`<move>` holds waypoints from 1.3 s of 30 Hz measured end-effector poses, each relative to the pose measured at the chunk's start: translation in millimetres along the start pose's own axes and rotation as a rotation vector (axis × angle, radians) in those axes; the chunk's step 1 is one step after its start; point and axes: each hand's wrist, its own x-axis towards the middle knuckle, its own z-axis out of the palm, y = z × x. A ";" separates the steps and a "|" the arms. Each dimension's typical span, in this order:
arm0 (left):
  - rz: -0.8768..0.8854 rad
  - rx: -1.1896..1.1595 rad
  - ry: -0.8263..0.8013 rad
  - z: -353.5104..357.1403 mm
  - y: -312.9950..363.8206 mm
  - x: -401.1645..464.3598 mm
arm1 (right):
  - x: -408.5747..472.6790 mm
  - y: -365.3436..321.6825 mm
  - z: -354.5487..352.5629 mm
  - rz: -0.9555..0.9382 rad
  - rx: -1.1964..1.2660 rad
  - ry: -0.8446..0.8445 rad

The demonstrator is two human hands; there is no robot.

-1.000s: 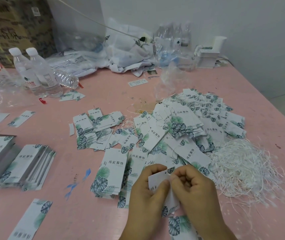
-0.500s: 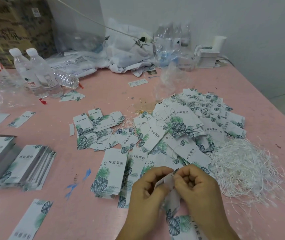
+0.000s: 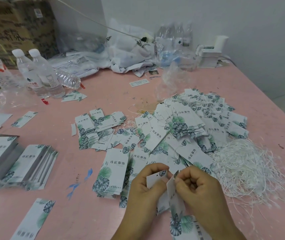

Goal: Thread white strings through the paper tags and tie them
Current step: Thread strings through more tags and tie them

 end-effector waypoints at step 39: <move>-0.002 -0.072 0.201 -0.2 -8.8 4.7 | 0.4 -0.8 2.4 0.101 0.303 0.066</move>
